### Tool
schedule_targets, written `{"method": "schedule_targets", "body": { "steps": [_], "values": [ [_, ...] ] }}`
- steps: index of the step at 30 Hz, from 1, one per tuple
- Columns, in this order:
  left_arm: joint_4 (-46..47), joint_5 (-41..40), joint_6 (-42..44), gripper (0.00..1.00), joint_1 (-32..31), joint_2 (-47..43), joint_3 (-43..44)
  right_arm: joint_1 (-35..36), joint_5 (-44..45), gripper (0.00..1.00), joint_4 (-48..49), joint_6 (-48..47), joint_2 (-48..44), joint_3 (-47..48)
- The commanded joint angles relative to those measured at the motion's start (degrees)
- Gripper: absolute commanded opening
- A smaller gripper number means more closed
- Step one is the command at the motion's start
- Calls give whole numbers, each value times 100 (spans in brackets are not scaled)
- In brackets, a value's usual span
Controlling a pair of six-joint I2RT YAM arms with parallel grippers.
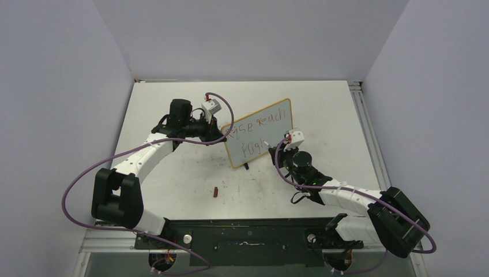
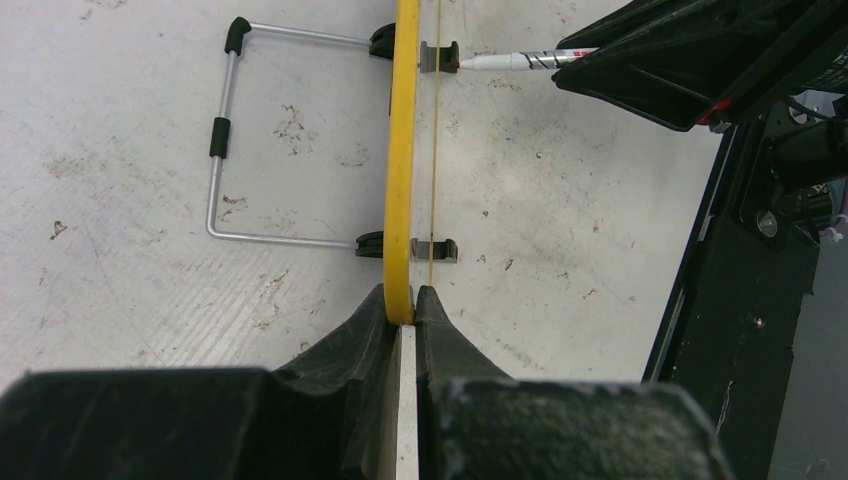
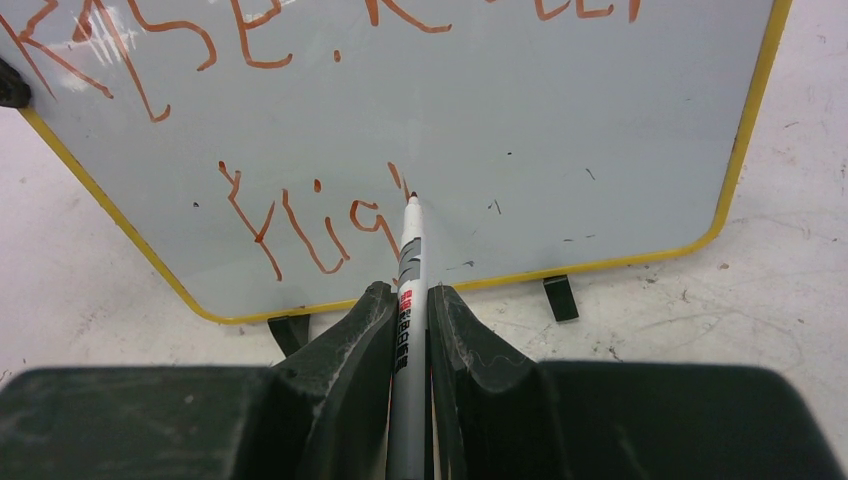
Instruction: Write a sentence on the whiteboard
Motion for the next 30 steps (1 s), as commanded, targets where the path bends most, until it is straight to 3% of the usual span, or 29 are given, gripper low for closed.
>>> {"method": "schedule_targets", "body": {
  "steps": [1,30],
  "values": [
    [-130,56,181,0,-45,-89,105,-28,6,5,259,61,137,22],
    [-130,56,181,0,-43,-88,114,-39,-25,5,435,-63,457,341]
  ]
}}
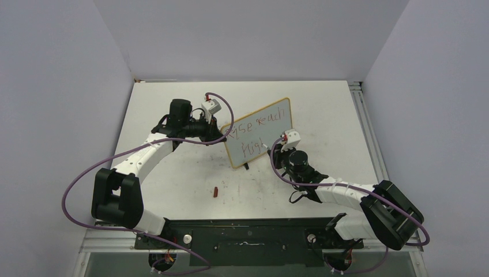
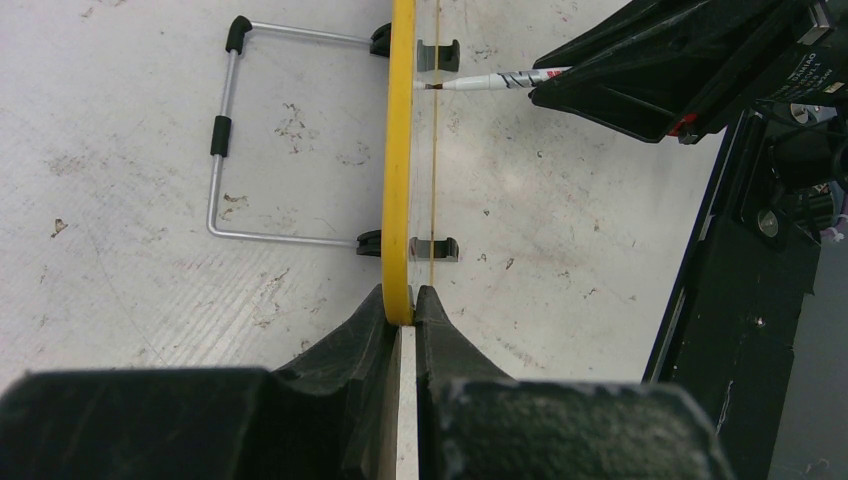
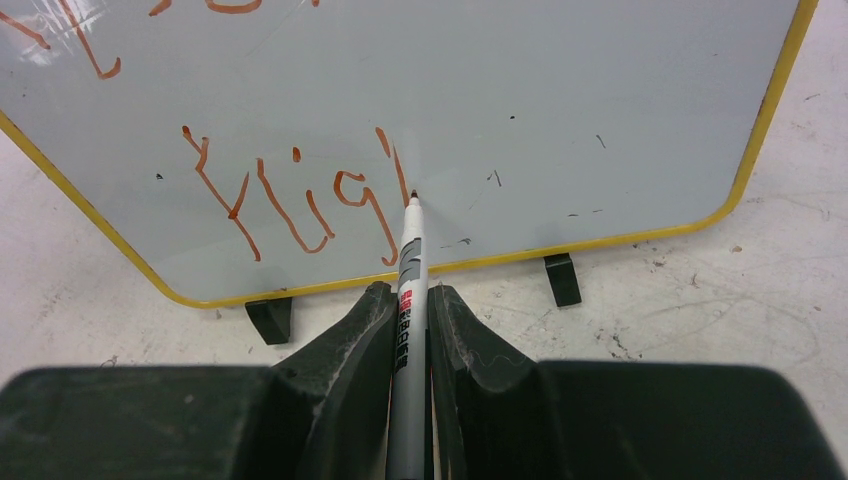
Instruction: Write a sentence on the whiteboard
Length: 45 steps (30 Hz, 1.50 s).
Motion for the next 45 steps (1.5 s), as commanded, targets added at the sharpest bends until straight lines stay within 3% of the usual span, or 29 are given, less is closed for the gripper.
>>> {"method": "schedule_targets", "body": {
  "steps": [1,45],
  "values": [
    [-125,57,183,0,-43,-86,118,-37,20,5,404,-19,-24,263],
    [-125,61,187,0,-43,-93,111,-165,234,5,663,311,130,-284]
  ]
}}
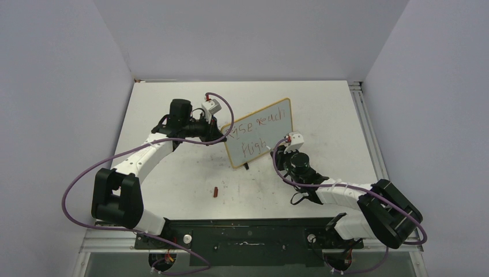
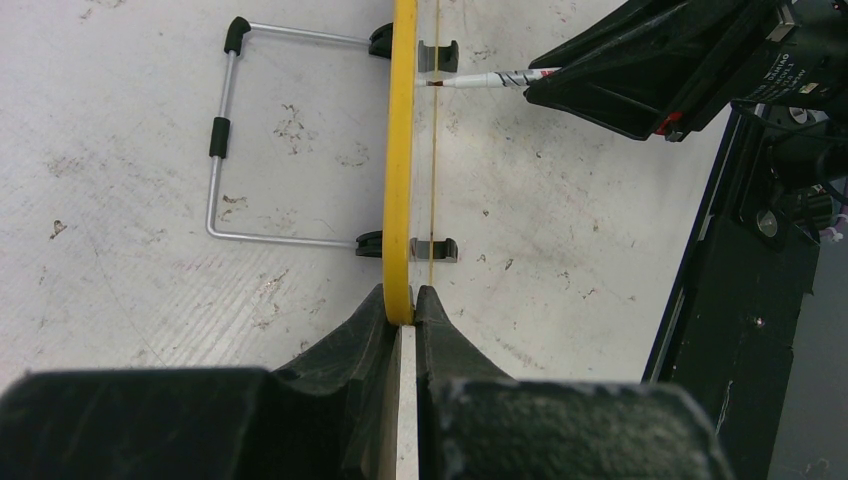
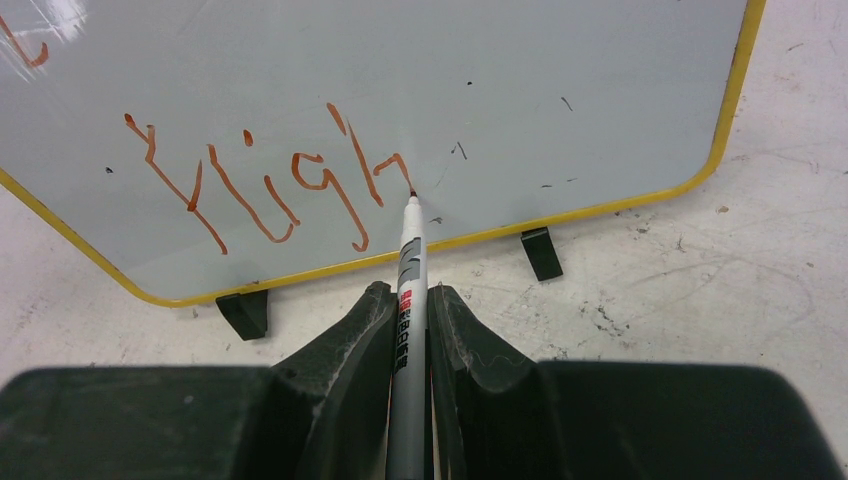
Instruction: Write a sentence on the whiteboard
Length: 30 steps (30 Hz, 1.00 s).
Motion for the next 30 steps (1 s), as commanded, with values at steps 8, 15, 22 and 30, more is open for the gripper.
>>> {"method": "schedule_targets", "body": {
  "steps": [8,15,22,30],
  "values": [
    [-127,58,187,0,-43,-103,107,-52,150,5,437,57,83,-31],
    [-123,41,192,0,-43,-109,105,-49,222,5,311,46,-101,-39],
    [-127,40,191,0,-43,-110,109,-89,305,5,-73,-51,-648,40],
    [-127,35,183,0,-43,-111,110,-172,190,5,-232,-218,-835,309]
  ]
}}
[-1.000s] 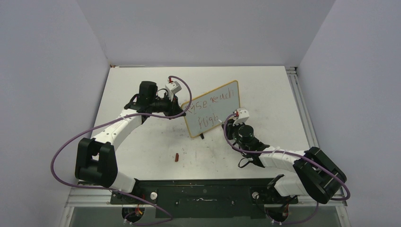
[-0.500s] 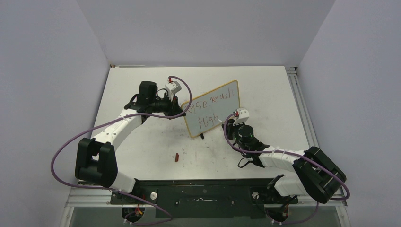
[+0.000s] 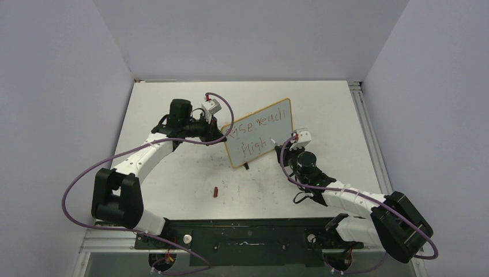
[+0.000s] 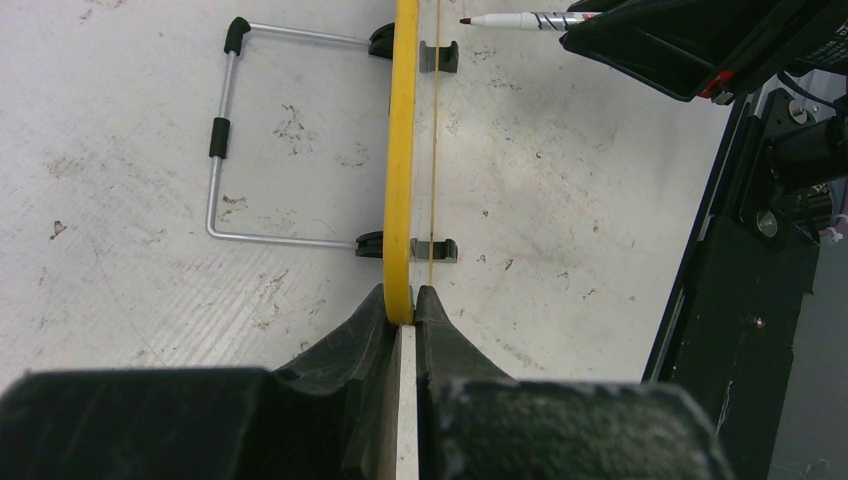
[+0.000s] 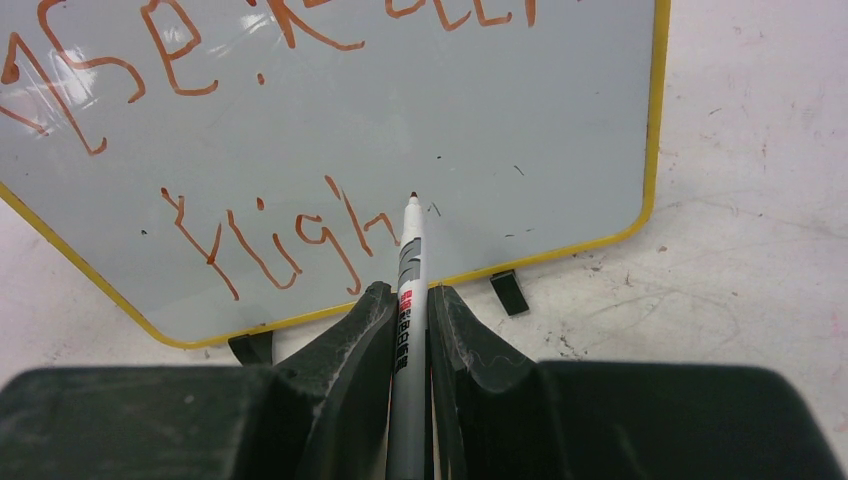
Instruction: Write a sentence on the whiteboard
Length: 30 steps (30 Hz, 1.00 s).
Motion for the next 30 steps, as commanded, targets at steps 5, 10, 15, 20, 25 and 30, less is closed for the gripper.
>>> {"method": "schedule_targets", "body": {
  "steps": [5,10,15,20,25,30],
  "values": [
    [-127,40,181,0,-43,-111,106,-69,-123,5,119,-158,108,451],
    [-127,38,181,0,-43,-104,106,-70,-164,5,119,-129,299,472],
    [-117,40,181,0,-43,-104,107,-75,-209,5,179,-72,469,449],
    [-123,32,181,0,-43,-90,113,-82,-171,5,207,-84,619,466],
    [-117,31,181,0,-43,-84,109,-95,11,5,203,-42,661,445],
    [-119,31,189,0,-43,-77,106,-153,156,5,176,-22,603,412]
  ]
}}
